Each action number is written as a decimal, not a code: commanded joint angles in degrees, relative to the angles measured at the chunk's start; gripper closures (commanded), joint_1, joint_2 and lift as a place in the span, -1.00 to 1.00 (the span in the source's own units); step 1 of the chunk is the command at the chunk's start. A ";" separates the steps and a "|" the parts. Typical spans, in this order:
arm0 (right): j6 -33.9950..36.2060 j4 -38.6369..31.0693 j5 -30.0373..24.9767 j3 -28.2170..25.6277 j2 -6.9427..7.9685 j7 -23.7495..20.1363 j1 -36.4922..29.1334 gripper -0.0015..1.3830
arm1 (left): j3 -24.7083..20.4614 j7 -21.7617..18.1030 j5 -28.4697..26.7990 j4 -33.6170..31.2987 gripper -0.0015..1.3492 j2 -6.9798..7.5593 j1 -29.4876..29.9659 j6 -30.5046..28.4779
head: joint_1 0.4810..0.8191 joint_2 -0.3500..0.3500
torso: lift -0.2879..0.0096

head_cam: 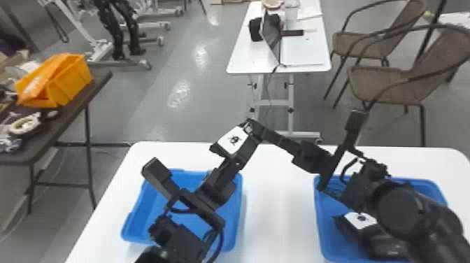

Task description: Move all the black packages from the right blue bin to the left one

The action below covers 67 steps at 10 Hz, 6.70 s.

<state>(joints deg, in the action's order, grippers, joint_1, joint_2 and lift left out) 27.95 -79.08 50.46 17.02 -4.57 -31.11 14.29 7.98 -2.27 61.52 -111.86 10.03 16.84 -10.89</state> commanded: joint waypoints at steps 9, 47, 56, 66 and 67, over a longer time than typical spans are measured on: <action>0.79 -0.81 1.14 1.26 -0.79 0.00 -0.41 0.86 | 2.39 10.97 -6.77 -1.87 0.81 -0.36 3.37 11.59 | 0.27 0.65 | 0.65; 10.37 -2.92 -26.73 -28.36 3.16 9.23 -16.67 0.52 | -19.76 -9.50 -53.44 -8.11 -0.36 -10.18 11.54 -2.47 | 0.27 0.23 | 0.65; 13.54 -23.84 -15.39 -30.38 1.05 11.87 -22.20 0.59 | -20.11 -8.80 -48.87 -7.59 -0.36 -10.18 10.75 -2.82 | 0.27 0.32 | 0.65; 8.70 -4.51 -1.06 -7.97 -0.70 -5.18 -0.85 0.59 | -13.34 -5.90 -21.53 -3.98 -0.60 -6.25 2.58 -7.75 | 0.27 0.63 | 0.65; 8.09 -2.13 1.14 -5.60 -0.70 -6.15 0.38 0.59 | -11.23 -5.46 -18.63 -2.93 -0.60 -5.28 1.70 -5.90 | 0.27 0.65 | 0.65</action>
<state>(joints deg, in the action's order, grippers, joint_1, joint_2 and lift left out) 36.42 -82.74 50.37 9.91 -5.28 -37.19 13.87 -4.57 -7.80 40.97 -115.44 4.10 19.05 -17.82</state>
